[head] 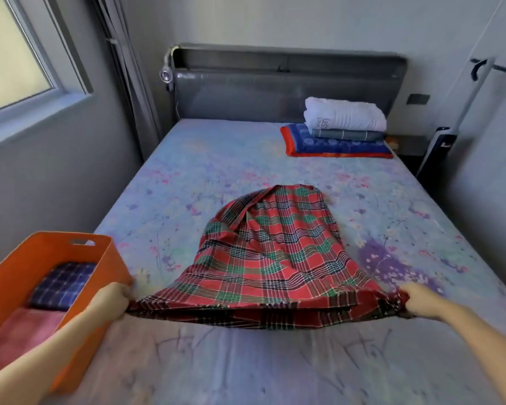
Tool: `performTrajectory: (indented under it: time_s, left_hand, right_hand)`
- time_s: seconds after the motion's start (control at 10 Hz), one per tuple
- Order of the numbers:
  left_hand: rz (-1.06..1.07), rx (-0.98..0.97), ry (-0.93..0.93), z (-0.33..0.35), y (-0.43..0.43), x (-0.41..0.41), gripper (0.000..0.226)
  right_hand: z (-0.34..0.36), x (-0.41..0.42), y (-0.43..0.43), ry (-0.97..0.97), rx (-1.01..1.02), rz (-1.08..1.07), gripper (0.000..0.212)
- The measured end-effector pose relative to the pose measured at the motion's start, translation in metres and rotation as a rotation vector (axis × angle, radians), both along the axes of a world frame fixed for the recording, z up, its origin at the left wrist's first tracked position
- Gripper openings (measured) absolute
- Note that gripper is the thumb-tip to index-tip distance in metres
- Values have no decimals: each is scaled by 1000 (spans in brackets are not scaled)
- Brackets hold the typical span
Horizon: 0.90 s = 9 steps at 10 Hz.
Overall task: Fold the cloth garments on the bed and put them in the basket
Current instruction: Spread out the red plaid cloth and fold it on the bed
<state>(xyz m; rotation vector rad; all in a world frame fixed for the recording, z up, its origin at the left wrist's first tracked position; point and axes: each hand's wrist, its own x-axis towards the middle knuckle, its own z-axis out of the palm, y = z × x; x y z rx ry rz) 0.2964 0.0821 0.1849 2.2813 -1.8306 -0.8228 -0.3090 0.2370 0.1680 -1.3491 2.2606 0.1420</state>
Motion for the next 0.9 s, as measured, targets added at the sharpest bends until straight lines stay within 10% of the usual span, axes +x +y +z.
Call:
performTrajectory:
  time_s: [0.6, 0.7, 0.8, 0.9]
  left_hand:
    - [71, 175, -286, -247, 134, -10, 29]
    - [-159, 321, -483, -274, 134, -24, 28]
    - [-395, 251, -574, -292, 142, -53, 44]
    - [-616, 52, -399, -300, 153, -95, 57]
  right_hand:
    - [-243, 39, 122, 37, 275, 231, 35]
    - [-255, 35, 114, -76, 402, 203, 50]
    - [-257, 32, 112, -176, 354, 114, 18]
    - [-252, 30, 113, -263, 218, -8, 20]
